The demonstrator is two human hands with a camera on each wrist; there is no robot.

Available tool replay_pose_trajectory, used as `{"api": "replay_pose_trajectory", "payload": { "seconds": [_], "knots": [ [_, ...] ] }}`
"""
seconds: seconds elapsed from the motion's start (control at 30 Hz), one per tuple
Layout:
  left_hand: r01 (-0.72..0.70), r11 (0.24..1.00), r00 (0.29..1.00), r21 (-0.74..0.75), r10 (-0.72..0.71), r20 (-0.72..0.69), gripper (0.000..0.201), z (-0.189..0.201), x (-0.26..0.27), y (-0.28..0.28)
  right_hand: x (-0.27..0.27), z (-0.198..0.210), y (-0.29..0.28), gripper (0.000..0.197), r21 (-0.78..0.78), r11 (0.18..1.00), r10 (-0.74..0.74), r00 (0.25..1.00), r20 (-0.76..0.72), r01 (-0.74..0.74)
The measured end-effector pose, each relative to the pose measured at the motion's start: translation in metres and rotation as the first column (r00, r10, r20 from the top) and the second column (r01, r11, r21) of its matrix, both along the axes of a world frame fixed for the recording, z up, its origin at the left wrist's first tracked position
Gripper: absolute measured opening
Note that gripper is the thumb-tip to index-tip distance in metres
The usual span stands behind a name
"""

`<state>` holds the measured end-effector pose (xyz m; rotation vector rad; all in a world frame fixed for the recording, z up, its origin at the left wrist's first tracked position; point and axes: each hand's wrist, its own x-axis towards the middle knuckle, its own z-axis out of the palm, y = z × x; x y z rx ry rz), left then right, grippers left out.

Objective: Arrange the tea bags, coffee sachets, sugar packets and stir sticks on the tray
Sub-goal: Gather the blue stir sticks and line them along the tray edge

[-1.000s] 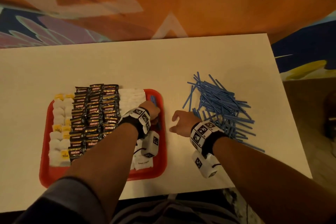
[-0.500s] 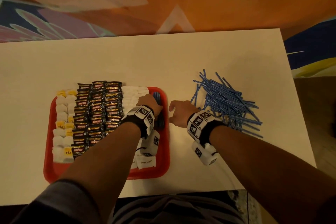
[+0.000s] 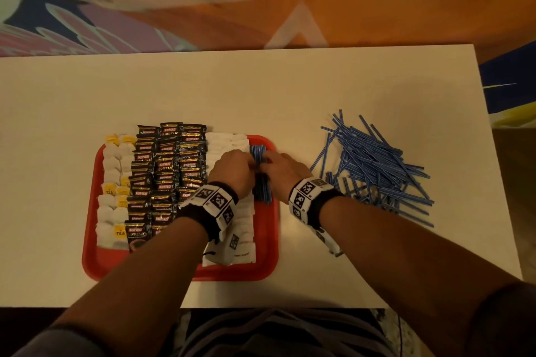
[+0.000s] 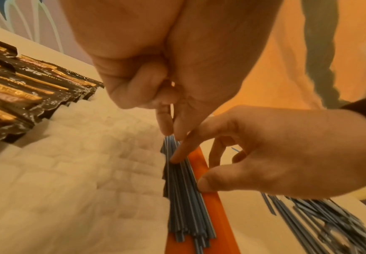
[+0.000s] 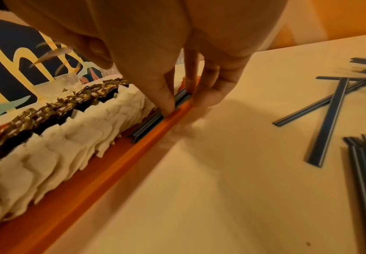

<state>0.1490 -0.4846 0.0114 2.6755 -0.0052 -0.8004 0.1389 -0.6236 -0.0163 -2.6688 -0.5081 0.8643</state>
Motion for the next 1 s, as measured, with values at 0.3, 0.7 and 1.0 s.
{"api": "replay_pose_trajectory", "payload": {
  "seconds": [0.3, 0.7, 1.0],
  "knots": [
    [0.075, 0.994, 0.996, 0.076, -0.079, 0.048, 0.021, -0.001, -0.016, 0.001, -0.008, 0.01, 0.001, 0.041, -0.058, 0.998, 0.008, 0.999, 0.031, -0.006],
    [-0.03, 1.0, 0.998, -0.007, 0.03, 0.06, 0.017, 0.008, -0.018, -0.019, -0.018, 0.017, -0.024, 0.039, 0.045, 0.982, -0.181, 0.983, -0.024, 0.182],
    [0.005, 0.996, 0.996, -0.093, -0.013, -0.089, 0.056, 0.001, 0.005, -0.111, -0.029, 0.017, -0.146, 0.071, 0.101, 0.762, -0.637, 0.768, -0.064, 0.64]
  ]
}}
